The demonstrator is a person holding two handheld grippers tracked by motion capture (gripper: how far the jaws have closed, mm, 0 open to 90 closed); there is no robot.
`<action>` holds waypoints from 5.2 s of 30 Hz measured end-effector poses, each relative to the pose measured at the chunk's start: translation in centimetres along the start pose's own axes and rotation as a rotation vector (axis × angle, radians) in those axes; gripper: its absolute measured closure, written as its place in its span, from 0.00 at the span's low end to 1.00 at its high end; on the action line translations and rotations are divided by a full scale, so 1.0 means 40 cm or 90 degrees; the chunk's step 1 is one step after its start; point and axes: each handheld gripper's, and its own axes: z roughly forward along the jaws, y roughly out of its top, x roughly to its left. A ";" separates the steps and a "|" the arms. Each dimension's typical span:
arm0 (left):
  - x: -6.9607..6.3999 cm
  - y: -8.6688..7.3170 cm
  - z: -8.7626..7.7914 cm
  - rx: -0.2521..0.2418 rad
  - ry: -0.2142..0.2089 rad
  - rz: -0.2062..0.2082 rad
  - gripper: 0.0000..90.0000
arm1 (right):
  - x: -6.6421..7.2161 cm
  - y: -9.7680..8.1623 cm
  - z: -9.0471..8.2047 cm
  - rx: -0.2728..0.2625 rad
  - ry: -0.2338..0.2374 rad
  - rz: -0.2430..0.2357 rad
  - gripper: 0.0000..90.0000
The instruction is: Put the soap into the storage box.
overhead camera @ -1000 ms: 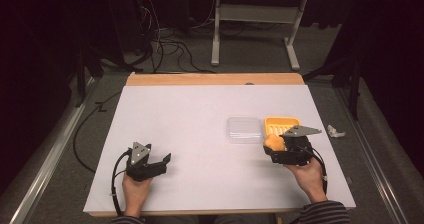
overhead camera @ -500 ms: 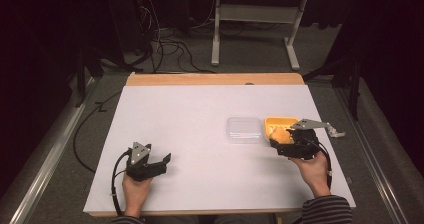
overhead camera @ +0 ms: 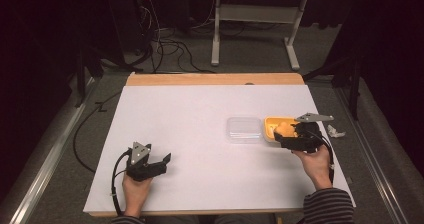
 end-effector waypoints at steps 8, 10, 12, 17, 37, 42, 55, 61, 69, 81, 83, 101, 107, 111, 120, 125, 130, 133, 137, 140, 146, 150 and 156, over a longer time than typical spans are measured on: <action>0.000 0.000 0.000 -0.001 -0.001 0.000 0.20 | -0.019 0.007 0.017 0.008 -0.014 0.013 0.30; 0.000 0.000 0.000 -0.001 -0.001 0.000 0.20 | -0.023 0.008 0.022 0.010 -0.016 0.016 0.30; 0.000 0.000 0.000 -0.001 -0.001 0.000 0.20 | -0.026 0.010 0.027 0.013 -0.018 0.018 0.30; 0.000 0.000 0.000 0.000 -0.001 0.000 0.20 | -0.034 0.014 0.042 0.020 -0.024 0.025 0.30; 0.001 0.000 0.000 -0.001 -0.003 -0.001 0.20 | -0.055 0.025 0.107 0.060 -0.053 0.040 0.30; 0.001 0.000 0.000 -0.001 -0.003 -0.001 0.20 | -0.057 0.026 0.122 0.069 -0.061 0.041 0.30; 0.001 0.000 -0.001 -0.002 -0.004 -0.001 0.20 | -0.072 0.022 0.152 0.082 -0.077 0.058 0.30; 0.001 0.000 -0.001 -0.002 -0.004 -0.001 0.20 | -0.074 0.020 0.164 0.089 -0.081 0.060 0.30; 0.001 0.000 -0.001 -0.003 -0.004 -0.002 0.20 | -0.073 0.018 0.177 0.096 -0.090 0.060 0.30; 0.001 0.000 -0.002 -0.003 -0.004 -0.001 0.20 | -0.080 0.016 0.179 0.087 -0.102 0.078 0.31; 0.001 0.000 -0.002 -0.003 -0.004 -0.001 0.20 | -0.081 0.017 0.173 0.079 -0.100 0.081 0.32; 0.001 -0.001 -0.002 -0.004 -0.004 -0.001 0.20 | -0.075 0.014 0.133 0.042 -0.084 0.073 0.33; 0.001 -0.001 -0.002 -0.004 -0.004 -0.001 0.20 | -0.070 0.012 0.121 0.029 -0.077 0.073 0.33; 0.001 -0.001 -0.002 -0.004 -0.004 -0.001 0.20 | -0.072 0.008 0.110 0.021 -0.070 0.074 0.33; 0.001 0.000 -0.001 -0.003 -0.004 0.000 0.20 | -0.073 0.006 0.076 -0.015 -0.055 0.079 0.34; 0.001 0.000 -0.001 -0.003 -0.004 -0.001 0.20 | -0.076 0.001 0.067 -0.020 -0.051 0.087 0.35; 0.001 0.000 -0.001 -0.002 -0.004 0.000 0.20 | -0.077 -0.001 0.057 -0.026 -0.050 0.087 0.35; 0.001 0.000 -0.001 -0.002 -0.004 0.000 0.20 | -0.076 -0.002 0.048 -0.031 -0.047 0.088 0.35; 0.001 0.000 -0.002 -0.003 -0.004 0.000 0.20 | -0.077 -0.006 0.035 -0.039 -0.044 0.088 0.35; 0.001 0.000 -0.002 -0.003 -0.004 0.000 0.20 | -0.078 -0.009 0.026 -0.044 -0.042 0.091 0.35; 0.001 0.000 -0.002 -0.003 -0.004 0.000 0.20 | -0.077 -0.015 0.007 -0.058 -0.039 0.090 0.35; 0.001 0.000 -0.002 -0.003 -0.003 0.000 0.20 | -0.076 -0.021 -0.004 -0.066 -0.038 0.090 0.36; 0.001 0.000 -0.002 -0.003 -0.003 0.001 0.20 | -0.077 -0.031 -0.019 -0.077 -0.037 0.092 0.36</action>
